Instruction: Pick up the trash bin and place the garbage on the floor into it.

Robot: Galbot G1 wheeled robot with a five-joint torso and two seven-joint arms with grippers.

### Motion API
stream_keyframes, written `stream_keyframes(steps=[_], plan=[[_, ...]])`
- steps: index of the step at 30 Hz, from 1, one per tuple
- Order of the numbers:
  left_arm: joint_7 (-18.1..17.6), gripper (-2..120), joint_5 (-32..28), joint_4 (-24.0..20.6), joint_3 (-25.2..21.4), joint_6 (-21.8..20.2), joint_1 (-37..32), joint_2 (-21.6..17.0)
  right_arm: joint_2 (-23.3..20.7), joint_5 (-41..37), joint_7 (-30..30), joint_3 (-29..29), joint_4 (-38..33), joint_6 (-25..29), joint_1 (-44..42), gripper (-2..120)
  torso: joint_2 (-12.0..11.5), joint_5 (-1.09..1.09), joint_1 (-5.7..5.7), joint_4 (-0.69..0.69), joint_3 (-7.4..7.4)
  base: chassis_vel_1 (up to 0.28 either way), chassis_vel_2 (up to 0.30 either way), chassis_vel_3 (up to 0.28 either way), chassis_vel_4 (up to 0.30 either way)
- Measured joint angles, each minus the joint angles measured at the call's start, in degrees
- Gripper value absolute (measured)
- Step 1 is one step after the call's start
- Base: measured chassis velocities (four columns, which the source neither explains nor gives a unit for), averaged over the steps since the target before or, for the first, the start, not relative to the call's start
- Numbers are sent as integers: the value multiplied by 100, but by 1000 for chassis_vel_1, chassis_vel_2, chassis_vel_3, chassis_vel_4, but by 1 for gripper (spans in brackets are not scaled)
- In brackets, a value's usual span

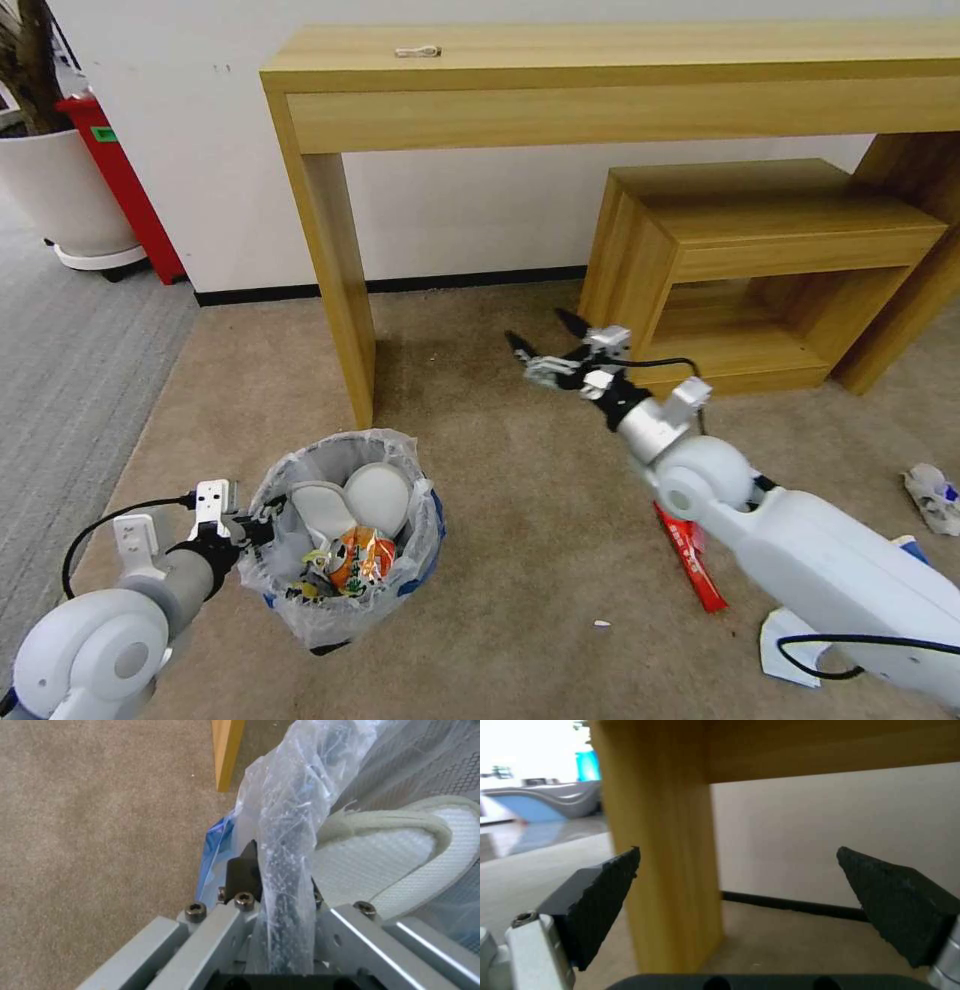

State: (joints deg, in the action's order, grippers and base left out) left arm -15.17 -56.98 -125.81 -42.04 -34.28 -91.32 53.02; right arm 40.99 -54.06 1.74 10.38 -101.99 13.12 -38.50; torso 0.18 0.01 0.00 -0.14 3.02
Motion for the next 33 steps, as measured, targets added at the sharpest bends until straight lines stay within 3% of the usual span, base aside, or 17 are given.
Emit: stream_keyframes(steps=[14, 19, 33], plan=[[146, 1, 373, -100, -156, 65, -99, 108, -39, 222, 258, -1349, 36, -45, -1119, 100, 0, 0, 0, 1, 0, 0, 0, 0, 0], [264, 1, 612, -155, -201, -7, -142, 182, -94, 497, 553, -1955, -47, -319, -1706, 100, 0, 0, 0, 0, 0, 0, 0, 0, 0], [346, 1, 633, -205, -202, 158, -233, 270, -71, 745, 690, -3072, -262, -490, -2761, 100, 0, -1, 0, 0, 0, 0, 0, 0, 0]])
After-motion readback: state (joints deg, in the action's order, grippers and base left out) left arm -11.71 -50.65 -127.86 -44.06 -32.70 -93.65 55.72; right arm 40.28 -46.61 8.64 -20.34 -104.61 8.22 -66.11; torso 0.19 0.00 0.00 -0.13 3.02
